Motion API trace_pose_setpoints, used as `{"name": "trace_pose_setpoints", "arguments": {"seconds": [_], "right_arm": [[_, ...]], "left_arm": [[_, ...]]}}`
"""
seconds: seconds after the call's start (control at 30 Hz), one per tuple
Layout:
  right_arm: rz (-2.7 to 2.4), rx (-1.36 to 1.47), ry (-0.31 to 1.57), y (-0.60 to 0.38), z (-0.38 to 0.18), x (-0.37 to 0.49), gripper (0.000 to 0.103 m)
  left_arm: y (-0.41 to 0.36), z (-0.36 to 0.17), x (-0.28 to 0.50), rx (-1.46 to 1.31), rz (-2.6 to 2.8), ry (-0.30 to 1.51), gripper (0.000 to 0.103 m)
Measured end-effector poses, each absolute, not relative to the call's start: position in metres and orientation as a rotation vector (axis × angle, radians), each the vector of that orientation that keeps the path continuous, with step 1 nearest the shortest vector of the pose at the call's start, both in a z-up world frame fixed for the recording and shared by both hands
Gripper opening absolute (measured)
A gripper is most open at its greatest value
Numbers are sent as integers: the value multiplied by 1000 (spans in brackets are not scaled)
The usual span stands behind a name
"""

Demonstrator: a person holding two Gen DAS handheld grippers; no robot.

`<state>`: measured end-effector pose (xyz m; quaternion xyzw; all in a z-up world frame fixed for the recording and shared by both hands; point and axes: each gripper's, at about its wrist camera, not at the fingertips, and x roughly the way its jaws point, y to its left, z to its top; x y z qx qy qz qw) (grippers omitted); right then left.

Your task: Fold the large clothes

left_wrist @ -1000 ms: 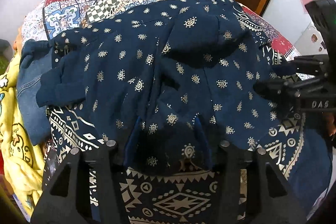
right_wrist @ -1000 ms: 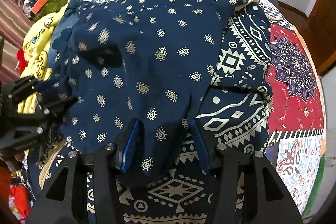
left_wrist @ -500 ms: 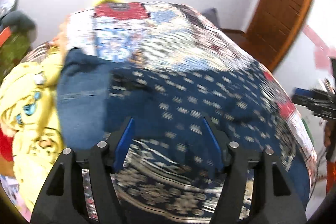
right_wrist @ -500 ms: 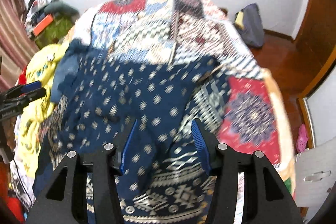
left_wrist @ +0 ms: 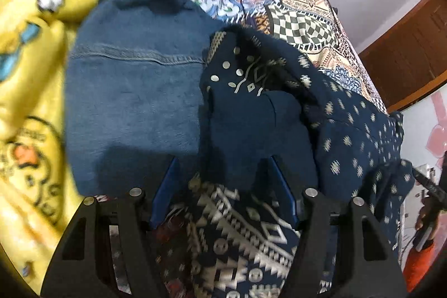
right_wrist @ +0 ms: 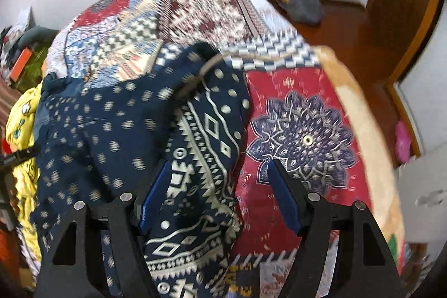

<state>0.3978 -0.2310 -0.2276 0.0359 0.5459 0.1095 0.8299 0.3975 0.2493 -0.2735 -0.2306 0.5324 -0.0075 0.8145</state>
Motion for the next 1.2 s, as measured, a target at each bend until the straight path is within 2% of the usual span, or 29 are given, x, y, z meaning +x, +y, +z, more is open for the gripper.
{"name": "trace_pose_setpoints", "arguments": {"seconds": [0.1, 0.17, 0.33, 0.37, 0.4, 0.43, 0.5, 0.57, 0.6, 0.63, 0.67, 0.7, 0.77, 0.97, 1.2], "right_arm": [[239, 116, 1172, -231, -240, 411, 67], [234, 139, 1165, -231, -246, 419, 67], [248, 196, 1107, -225, -251, 435, 68], [258, 204, 1103, -223, -253, 439, 68], [261, 209, 1100, -220, -254, 442, 68], [260, 205, 1095, -217, -255, 446, 67], [264, 184, 1087, -212, -255, 451, 61], [299, 182, 1092, -208, -255, 455, 43], [313, 187, 1099, -205, -254, 456, 38], [333, 198, 1105, -203, -253, 456, 26], [341, 203, 1102, -202, -250, 456, 19], [338, 187, 1089, -199, -246, 455, 19], [351, 167, 1059, -194, -234, 453, 16], [429, 155, 975, -175, -184, 460, 9], [458, 39, 901, -123, -158, 485, 8]], "left_arm": [[254, -283, 410, -557, -9, 1103, 65], [257, -290, 420, -585, 0, 1077, 70], [249, -287, 442, -513, -13, 1037, 70], [246, -287, 447, -504, -31, 1038, 67], [246, -288, 451, -502, -46, 1041, 58], [244, -290, 455, -508, -65, 1044, 57], [245, -293, 460, -537, -55, 1040, 53], [250, -295, 462, -590, -47, 1043, 46], [251, -295, 462, -598, -44, 1050, 39], [254, -293, 461, -600, -43, 1052, 33], [255, -291, 459, -606, -48, 1051, 24], [256, -288, 456, -609, -52, 1052, 17], [253, -279, 451, -580, -37, 1044, 15], [230, -220, 440, -234, 11, 946, 13], [243, -172, 454, -184, 47, 863, 13]]}}
